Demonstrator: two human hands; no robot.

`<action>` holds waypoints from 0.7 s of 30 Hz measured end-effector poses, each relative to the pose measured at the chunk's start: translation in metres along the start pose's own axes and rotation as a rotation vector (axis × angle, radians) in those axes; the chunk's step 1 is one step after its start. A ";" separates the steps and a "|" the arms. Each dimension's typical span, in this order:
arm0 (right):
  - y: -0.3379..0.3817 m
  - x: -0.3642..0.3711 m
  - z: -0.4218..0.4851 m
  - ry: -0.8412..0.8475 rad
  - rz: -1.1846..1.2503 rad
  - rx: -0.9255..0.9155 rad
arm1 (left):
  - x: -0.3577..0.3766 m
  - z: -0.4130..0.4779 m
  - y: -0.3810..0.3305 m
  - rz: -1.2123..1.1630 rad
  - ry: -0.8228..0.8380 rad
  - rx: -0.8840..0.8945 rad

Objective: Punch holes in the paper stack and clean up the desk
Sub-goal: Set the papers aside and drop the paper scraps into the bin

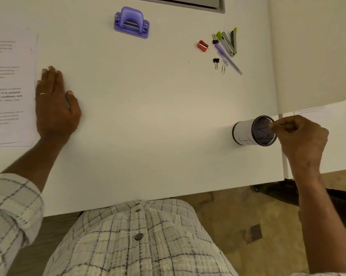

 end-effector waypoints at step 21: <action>0.270 0.124 -0.078 0.170 0.444 -0.588 | -0.007 0.000 -0.011 0.001 0.018 -0.063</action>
Point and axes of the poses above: each hand's wrist, its own z-axis towards the middle knuckle, its own x-axis out of the palm, y = z × x, the point moved 6 cm from there along z, towards the middle knuckle, and after that the axes turned 13 degrees about -z, right-handed, at the moved point
